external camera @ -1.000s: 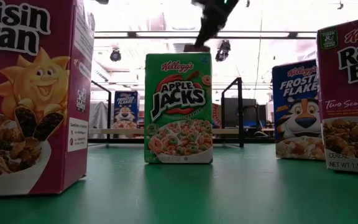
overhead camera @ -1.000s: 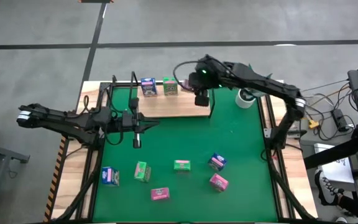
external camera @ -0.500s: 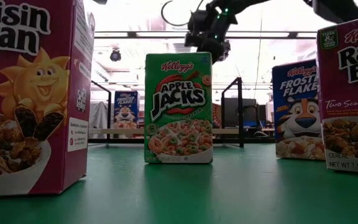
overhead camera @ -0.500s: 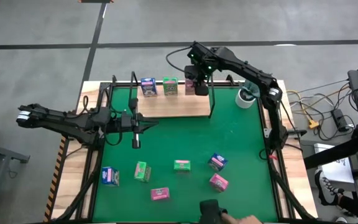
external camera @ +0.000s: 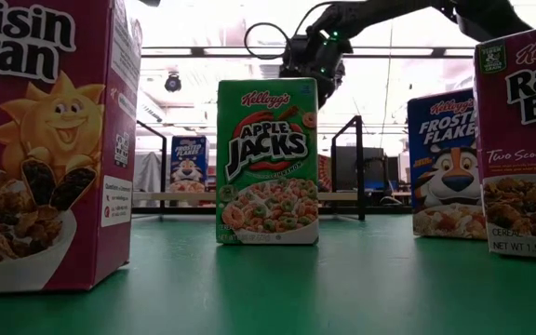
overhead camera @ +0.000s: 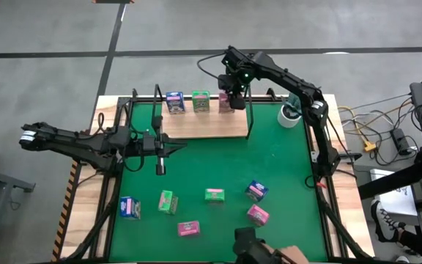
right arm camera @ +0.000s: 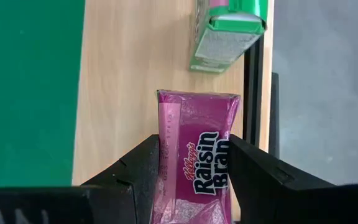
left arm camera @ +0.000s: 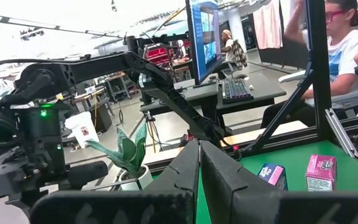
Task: Stack cereal on shelf
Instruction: Put the right pink cereal box on the shelf
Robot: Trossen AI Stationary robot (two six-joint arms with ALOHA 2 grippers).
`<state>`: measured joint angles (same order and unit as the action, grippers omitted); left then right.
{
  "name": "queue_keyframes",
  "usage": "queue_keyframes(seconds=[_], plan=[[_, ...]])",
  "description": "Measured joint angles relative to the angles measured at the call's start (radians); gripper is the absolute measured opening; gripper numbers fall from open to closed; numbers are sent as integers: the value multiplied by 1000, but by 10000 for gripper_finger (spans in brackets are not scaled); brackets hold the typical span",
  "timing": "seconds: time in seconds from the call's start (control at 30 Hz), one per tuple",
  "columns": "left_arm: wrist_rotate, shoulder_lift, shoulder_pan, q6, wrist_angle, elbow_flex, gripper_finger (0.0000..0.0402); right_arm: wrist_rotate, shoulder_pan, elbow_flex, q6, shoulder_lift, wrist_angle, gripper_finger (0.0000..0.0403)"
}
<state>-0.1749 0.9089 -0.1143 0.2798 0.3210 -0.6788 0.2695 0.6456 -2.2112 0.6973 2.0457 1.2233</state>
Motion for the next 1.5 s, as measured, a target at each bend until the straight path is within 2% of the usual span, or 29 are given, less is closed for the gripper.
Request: queue_keyframes(seconds=[0.33, 1.17, 1.33, 1.5], plan=[[0, 0, 0, 0, 0, 0, 0, -5, 1, 6, -25, 1, -9, 187], [0, 0, 0, 0, 0, 0, 0, -8, 1, 69, -54, 2, -85, 188], [0, 0, 0, 0, 0, 0, 0, -8, 1, 69, -24, 2, -79, 177], [1, 0, 0, 0, 0, 0, 0, -41, 1, 72, -59, 2, -94, 185]])
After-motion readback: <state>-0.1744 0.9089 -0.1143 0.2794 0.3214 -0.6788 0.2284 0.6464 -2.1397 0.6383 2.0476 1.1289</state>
